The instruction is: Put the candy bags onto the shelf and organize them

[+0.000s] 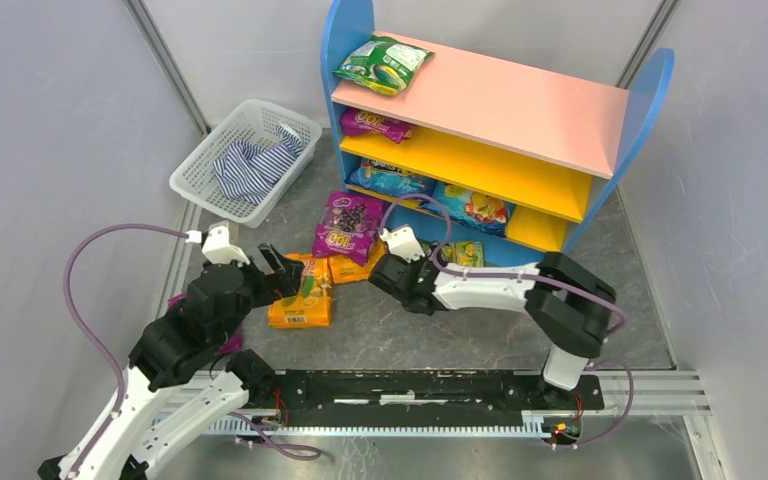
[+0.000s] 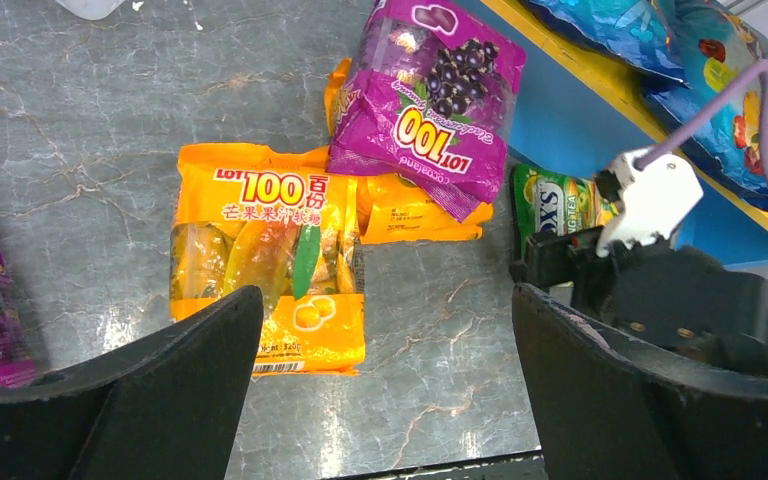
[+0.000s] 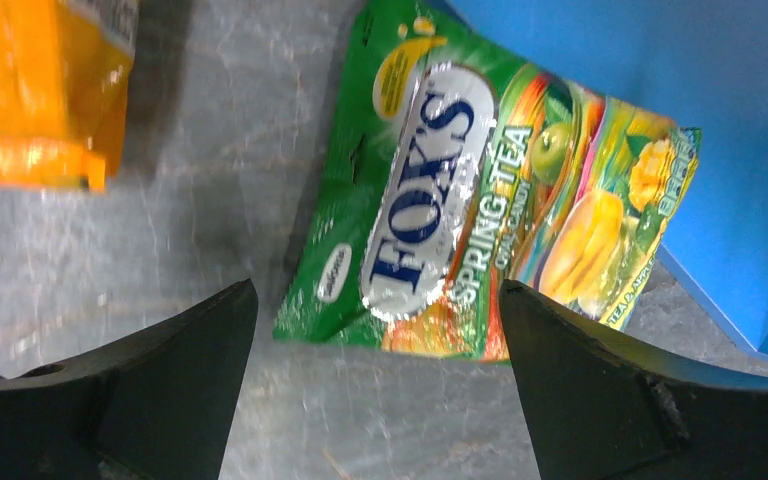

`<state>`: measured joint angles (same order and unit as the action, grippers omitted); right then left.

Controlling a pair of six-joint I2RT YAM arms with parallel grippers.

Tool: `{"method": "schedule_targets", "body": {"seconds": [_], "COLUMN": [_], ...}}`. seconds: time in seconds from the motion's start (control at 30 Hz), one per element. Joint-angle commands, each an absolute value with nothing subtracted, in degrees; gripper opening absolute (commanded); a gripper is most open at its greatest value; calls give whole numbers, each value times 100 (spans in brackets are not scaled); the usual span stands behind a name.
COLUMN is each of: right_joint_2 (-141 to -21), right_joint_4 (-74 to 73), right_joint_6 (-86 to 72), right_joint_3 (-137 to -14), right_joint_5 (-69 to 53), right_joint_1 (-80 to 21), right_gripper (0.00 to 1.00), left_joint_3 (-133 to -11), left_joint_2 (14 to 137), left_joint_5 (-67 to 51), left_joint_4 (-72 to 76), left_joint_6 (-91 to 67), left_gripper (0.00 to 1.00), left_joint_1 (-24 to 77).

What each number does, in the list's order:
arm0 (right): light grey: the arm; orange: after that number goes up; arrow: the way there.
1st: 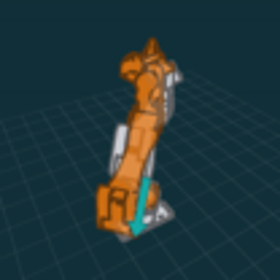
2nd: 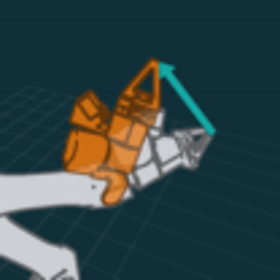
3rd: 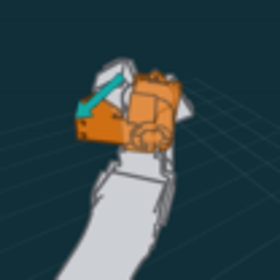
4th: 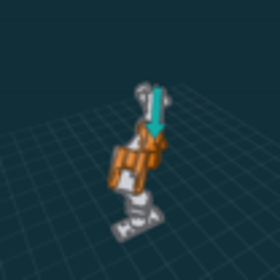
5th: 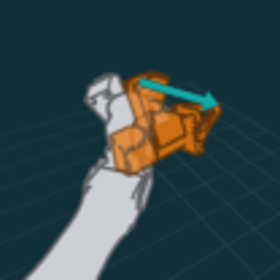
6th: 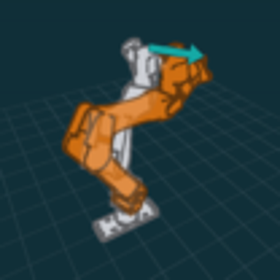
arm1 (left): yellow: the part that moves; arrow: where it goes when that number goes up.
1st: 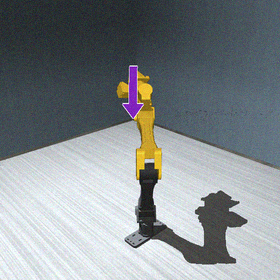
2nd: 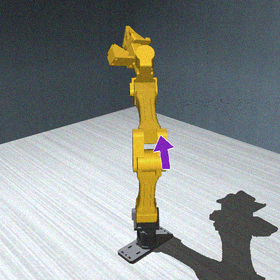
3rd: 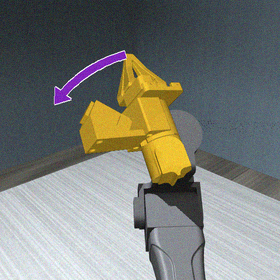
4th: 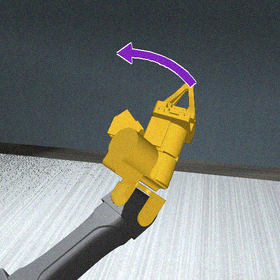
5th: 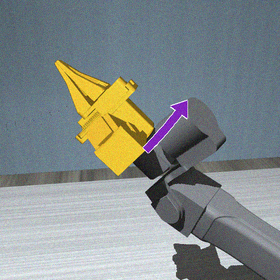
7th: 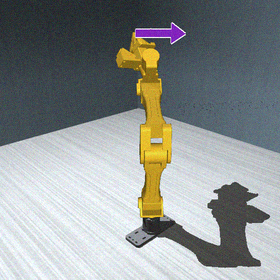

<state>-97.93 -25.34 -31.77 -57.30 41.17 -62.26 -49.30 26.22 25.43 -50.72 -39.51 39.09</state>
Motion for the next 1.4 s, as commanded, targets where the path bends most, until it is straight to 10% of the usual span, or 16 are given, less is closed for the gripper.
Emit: {"method": "schedule_targets", "body": {"seconds": [0.0,0.4,0.73,1.03,1.37], "right_joint_2": [-10460,-11424,-11693,-10485,-7828], "right_joint_4": [-2962,-3224,-2655,-854,812], "right_joint_6": [-4094,-4502,-4272,-2207,-661], "right_joint_3": [-6464,-6651,-6209,-5145,-3434], "right_joint_5": [5324,6374,6531,5428,2245], "right_joint_1": [-6267,-6428,-6469,-6601,-6727], "right_gripper": [98,95,64,2,0], "left_joint_3": [-4952,-4948,-4922,-4922,-5155], "left_joint_2": [2529,2389,2283,2254,2696], "left_joint_5": [2707,2649,2587,2636,1878], "left_joint_4": [-4965,-4944,-4894,-4894,-4579], "left_joint_6": [-4025,-3999,-3955,-3973,-3766], "left_gripper": [100,100,100,100,100], "left_joint_1": [3920,3920,3920,3920,3920]}}
